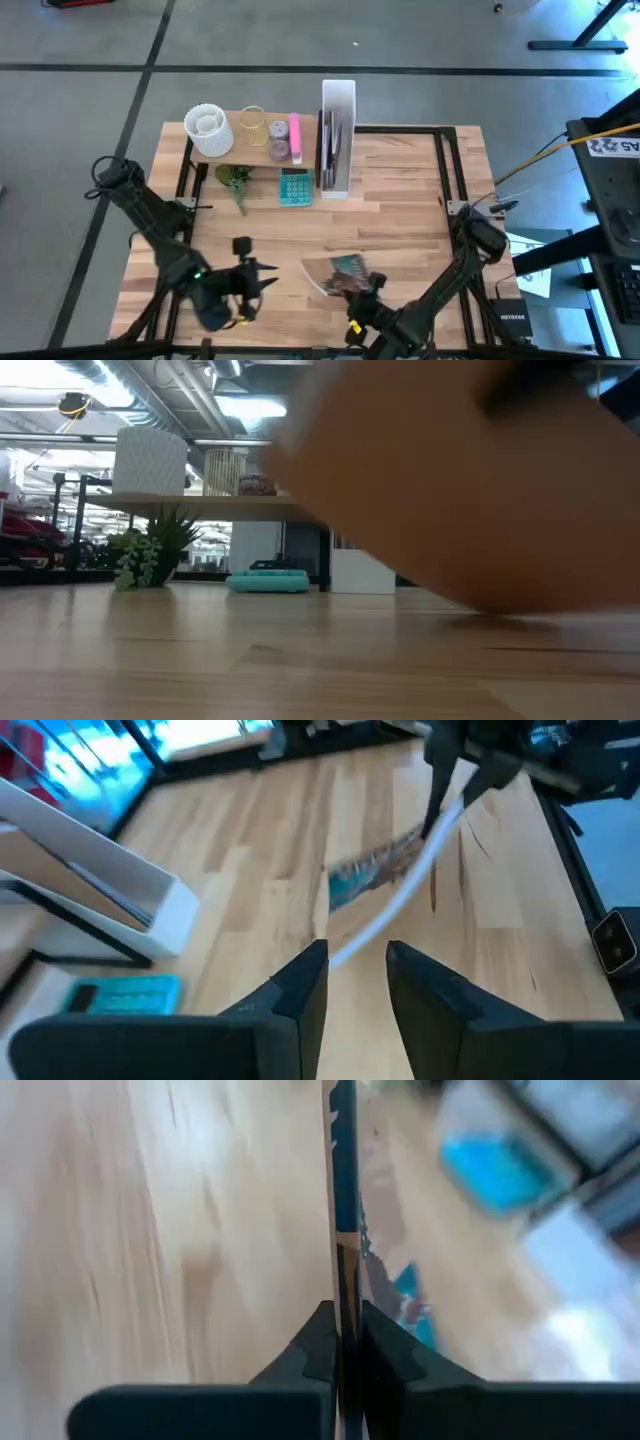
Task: Stock shelves
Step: Put the brown book into the white bookshelf
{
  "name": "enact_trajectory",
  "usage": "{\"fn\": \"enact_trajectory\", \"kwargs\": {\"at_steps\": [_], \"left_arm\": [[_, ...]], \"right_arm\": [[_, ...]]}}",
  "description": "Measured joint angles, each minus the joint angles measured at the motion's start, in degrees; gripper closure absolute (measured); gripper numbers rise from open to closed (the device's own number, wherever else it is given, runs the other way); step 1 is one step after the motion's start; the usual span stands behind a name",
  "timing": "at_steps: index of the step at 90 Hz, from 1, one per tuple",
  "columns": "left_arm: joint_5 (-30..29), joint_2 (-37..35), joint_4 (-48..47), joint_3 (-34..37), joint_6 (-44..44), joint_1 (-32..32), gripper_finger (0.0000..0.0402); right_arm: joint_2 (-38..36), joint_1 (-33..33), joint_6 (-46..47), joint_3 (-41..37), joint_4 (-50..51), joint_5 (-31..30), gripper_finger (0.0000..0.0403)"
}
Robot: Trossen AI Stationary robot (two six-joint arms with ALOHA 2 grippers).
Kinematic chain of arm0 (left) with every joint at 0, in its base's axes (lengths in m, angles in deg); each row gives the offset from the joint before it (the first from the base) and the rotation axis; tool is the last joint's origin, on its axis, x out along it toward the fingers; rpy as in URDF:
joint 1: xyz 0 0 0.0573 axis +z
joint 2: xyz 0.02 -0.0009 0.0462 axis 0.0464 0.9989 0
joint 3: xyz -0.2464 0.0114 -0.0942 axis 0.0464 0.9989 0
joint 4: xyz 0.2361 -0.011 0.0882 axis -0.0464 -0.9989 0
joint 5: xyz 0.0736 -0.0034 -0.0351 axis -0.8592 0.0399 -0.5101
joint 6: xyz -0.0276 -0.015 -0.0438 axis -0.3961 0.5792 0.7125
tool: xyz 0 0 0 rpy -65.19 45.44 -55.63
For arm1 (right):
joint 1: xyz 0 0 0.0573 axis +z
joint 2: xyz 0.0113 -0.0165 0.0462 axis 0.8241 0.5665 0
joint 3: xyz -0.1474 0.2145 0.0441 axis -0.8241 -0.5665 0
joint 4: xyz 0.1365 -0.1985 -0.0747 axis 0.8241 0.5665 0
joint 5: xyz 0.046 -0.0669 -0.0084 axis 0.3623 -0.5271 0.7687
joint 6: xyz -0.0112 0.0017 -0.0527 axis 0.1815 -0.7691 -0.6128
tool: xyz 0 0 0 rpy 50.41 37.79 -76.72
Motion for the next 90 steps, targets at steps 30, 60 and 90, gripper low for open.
{"fn": "enact_trajectory", "kwargs": {"at_steps": [30,60,90], "left_arm": [[-5.1,1.3,-5.3,0.0,9.5,-4.7,0.0312],[-5.0,4.5,-6.7,0.0,11.3,-4.7,0.0312],[-4.7,5.6,-8.4,0.0,11.7,-4.7,0.0312]], "right_arm": [[-16.7,-10.8,-2.8,0.1,1.6,-29.5,0.0402],[-20.4,-28.2,1.5,0.1,1.2,-30.8,0.0402],[-18.5,-35.7,1.5,0.0,0.0,-30.9,0.0402]]}}
